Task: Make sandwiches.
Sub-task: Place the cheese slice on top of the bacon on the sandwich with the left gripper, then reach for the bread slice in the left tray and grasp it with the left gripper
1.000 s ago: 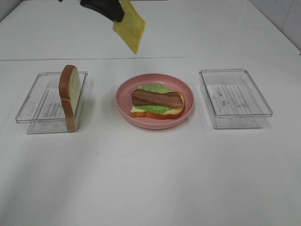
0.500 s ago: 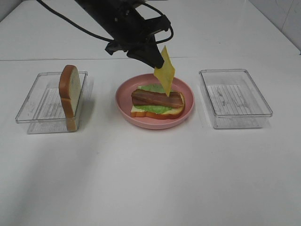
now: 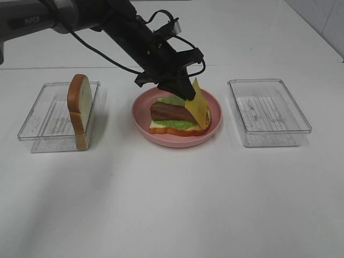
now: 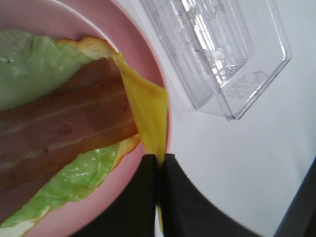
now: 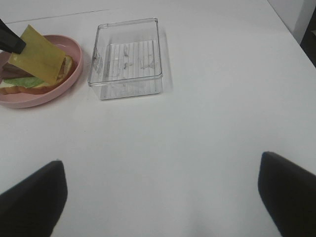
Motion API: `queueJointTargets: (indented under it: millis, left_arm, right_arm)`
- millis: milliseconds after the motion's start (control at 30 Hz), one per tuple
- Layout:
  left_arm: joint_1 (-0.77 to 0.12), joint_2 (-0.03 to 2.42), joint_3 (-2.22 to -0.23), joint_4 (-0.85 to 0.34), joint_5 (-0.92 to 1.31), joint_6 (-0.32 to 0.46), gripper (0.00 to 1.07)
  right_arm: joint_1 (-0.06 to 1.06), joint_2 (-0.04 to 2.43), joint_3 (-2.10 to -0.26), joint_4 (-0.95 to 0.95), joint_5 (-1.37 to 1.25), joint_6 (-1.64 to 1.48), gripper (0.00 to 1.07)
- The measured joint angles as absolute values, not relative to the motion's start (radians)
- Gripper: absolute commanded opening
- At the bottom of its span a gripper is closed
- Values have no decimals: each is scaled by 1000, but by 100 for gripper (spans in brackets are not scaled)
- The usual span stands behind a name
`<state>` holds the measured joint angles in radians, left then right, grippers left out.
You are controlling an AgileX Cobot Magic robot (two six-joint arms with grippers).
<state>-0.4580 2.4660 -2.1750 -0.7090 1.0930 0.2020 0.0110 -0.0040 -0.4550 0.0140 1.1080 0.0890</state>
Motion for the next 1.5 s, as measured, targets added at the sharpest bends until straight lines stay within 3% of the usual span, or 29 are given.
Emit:
queueJointTargets:
  millis: [167,267,700,733,800,833,867,933,967,1000,1033,1067,1100,1200,1267,1500]
  left_arm:
    - [-458,2466,-2178,-609,1095,194,0]
    - [-458,2466,-2178,-490,1094,178,0]
    - [-458,2466,-2186,-461,1044,168,2]
    - [-458,2466,-2186,-460,1044,160,9]
    - [-458,2466,-2186,-451,1044,154,12]
    - [-460,2466,-2186,-441,1044,152,24]
    - [-460,2466,-2186,-441,1044,152,24]
    - [-464,2466,-2186,-382,1030,119,72]
    - [-464,2466,-2186,-382,1030,119,72]
    - [-465,2466,-2189,-365,1028,98,87]
    - [-465,2466,-2189,-365,1028,98,87]
    - [-465,2466,-2206,-331,1037,45,102]
    - [-465,2466,-2240,-296,1075,6,102]
    - [-465,2466,-2266,-273,1100,-9,102]
    - [-465,2465,-2375,-188,1188,-43,102]
    - [-465,2456,-2507,-162,1207,-59,102]
  right_arm:
    - [11,-4,-455,14,1108,89,98]
    - [11,-4,-455,14,1108,89,98]
    - [11,-4,-455,14,1108,89,98]
    - [11,-4,-455,14,1108,89,98]
    - [11,-4,-455,14,1108,89,98]
    - [11,-4,-455,14,1108,89,98]
    - [11,-4,-455,14,1108,89,98]
    - [11,-4,-455,14,1108,89,98]
    - [11,-4,-455,14,1108,89,98]
    - [11,-4,-455,14,1108,89,98]
    - [11,-4,-455,14,1108,89,98]
    - [11,-4,-455,14,1108,89,98]
    - [11,-4,-455,14,1108,89,98]
    - [11,-4,-455,14,1108,89,98]
    - [11,-4,-455,14,1108,89,98]
    - [11,-4,-455,14,1108,89,98]
